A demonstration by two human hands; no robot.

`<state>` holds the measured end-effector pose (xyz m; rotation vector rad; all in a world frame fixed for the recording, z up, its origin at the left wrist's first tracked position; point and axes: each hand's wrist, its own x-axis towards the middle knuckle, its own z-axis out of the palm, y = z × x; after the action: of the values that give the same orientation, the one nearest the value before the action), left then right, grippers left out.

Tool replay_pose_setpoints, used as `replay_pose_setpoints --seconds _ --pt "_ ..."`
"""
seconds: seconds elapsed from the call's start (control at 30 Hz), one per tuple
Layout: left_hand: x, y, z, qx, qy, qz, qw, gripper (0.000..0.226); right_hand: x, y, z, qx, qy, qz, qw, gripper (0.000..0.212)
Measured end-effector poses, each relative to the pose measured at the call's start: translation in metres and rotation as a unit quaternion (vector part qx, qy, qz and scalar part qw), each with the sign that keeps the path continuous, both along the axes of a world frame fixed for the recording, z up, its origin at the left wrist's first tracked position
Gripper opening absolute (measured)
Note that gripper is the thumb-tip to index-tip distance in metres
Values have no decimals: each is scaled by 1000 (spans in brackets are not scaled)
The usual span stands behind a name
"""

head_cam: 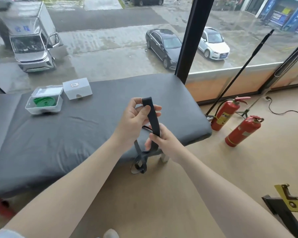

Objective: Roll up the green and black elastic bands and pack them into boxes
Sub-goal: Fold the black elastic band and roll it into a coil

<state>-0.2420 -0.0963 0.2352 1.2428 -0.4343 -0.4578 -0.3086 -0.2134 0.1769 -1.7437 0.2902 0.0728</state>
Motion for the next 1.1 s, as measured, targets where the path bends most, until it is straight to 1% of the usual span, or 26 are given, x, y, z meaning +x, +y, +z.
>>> replay_pose_setpoints --seconds 0.03,0.07,0.1,0.17,0.27,0.33,0.4,0.47,0.53,0.6,0.7,0.77,0.8,0.87,0.9,0.93,1.0,1.1 --pt "0 -4 0 0 -4 12 1000 10 -2 -4 -2 41 -3 12 999 14" --pt "2 -7 -1 -4 -5 29 1000 10 -2 -8 -6 61 -4 16 998 10" --pt "5 -8 -1 -9 -2 50 999 10 -1 -13 -9 61 4 21 998 8" --pt "16 -7 -3 -19 15 96 995 12 2 -21 -22 24 33 58 997 10" --pt "39 1 -11 -34 54 152 986 13 13 -22 -50 -57 81 143 985 8" --pt "60 12 -22 -33 76 178 981 14 30 -16 -69 -89 87 118 985 7" --pt "86 27 -37 -36 93 207 973 14 58 -9 -76 -108 73 41 991 8" --pt "120 47 -53 -20 92 243 966 16 95 -2 -72 -164 49 -16 985 13" --pt "157 72 -70 40 71 278 957 19 140 5 -68 -252 31 -37 967 17" --pt "192 98 -83 92 65 297 948 20 191 13 -61 -315 17 -49 948 23" --pt "241 138 -93 156 49 293 942 23 271 34 -43 -359 13 -53 932 27" --pt "272 162 -97 229 16 279 933 25 326 57 -36 -375 9 -28 926 28" --pt "287 174 -102 276 1 269 923 26 350 70 -39 -379 11 -4 925 28" --pt "312 198 -121 371 -12 254 893 30 390 100 -58 -384 28 58 921 28" --pt "321 210 -136 414 -6 252 875 27 404 114 -76 -387 42 88 917 28" --pt "327 223 -154 449 13 254 857 22 415 127 -98 -387 60 110 914 29" --pt "333 245 -192 503 78 257 821 14 429 152 -143 -371 90 132 915 28" --pt "336 268 -248 562 160 248 772 12 437 180 -201 -306 119 127 936 23"
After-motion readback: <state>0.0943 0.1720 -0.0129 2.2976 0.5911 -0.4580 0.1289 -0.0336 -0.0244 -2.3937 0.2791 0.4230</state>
